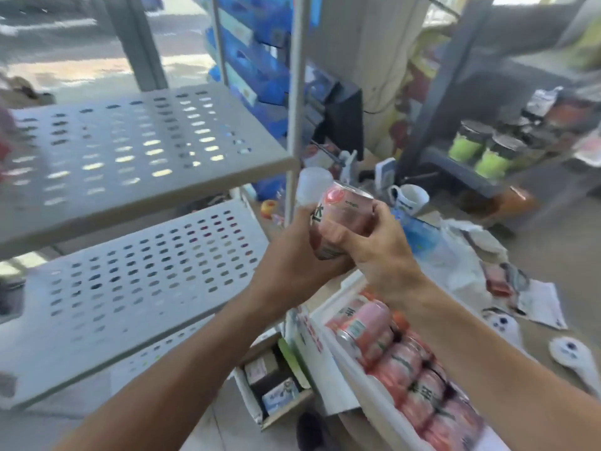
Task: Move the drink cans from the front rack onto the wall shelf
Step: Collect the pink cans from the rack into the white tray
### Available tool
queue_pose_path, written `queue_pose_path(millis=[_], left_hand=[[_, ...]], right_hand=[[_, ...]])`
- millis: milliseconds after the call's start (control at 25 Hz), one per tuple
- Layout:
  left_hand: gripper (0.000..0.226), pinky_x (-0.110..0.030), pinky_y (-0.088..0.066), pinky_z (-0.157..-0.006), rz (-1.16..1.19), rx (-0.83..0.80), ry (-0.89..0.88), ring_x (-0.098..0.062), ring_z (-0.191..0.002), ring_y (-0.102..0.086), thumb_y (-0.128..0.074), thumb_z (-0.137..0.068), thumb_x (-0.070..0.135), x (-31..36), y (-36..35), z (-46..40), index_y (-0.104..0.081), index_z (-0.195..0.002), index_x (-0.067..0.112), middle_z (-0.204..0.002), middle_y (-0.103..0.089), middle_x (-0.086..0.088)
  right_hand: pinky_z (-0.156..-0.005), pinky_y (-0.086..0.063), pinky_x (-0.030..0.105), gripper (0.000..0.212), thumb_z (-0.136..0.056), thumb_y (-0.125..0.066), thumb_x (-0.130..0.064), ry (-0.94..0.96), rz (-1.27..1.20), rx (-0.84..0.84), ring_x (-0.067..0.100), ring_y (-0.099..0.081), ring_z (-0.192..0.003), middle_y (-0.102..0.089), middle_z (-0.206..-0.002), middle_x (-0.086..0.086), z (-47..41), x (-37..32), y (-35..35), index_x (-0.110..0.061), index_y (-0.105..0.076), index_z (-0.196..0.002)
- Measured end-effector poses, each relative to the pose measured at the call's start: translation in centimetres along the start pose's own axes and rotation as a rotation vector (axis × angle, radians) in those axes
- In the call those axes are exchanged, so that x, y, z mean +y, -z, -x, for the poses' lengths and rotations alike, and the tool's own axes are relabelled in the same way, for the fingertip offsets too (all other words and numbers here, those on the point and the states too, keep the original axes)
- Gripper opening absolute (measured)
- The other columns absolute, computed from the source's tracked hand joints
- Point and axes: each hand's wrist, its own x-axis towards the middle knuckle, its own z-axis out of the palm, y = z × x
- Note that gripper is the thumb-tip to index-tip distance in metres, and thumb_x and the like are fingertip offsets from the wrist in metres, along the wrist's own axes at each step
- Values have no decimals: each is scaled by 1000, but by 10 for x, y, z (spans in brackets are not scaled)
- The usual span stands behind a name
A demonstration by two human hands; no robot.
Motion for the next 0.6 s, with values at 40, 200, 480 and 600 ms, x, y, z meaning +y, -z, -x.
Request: queue_pose_path(millis=[40,200,480,600], left_hand=[[65,-36,-56,-77,-43,-85,-24,-3,-86,-65,-81,-68,48,3,-17,-10,-47,-121,30,-96,-68,9],[73,-32,-45,-96,-243,-214,-150,-14,-120,-54,-64,-80,61,2,-58,-42,-41,-139,25,-135,-55,2],[61,-36,-43,-94,-541,-168,-275,-18,-130,-44,-50,-92,54,-5,-83,-74,-37,-143,24,-143,-48,1],[59,-37,-46,-91,-620,-162,-275,-18,-132,-43,-47,-93,55,-9,-83,-80,-35,-143,28,-146,-45,3]], right_hand=[[-75,-58,29,52,-70,-88,-29,-26,-3,75,12,-72,-91,-73,-102,1,1,9,19,-21,-59,-112],[-85,-59,40,60,-60,-83,-49,-190,56,324,15,-71,-92,-73,-100,-1,-10,55,78,-19,-63,-108],[-66,-52,29,48,-73,-79,-38,-553,122,460,18,-64,-82,-68,-101,7,-38,146,130,-9,-64,-108],[-84,-55,38,86,-46,-73,-65,-655,190,475,24,-66,-94,-70,-105,7,-47,182,128,-11,-67,-112]])
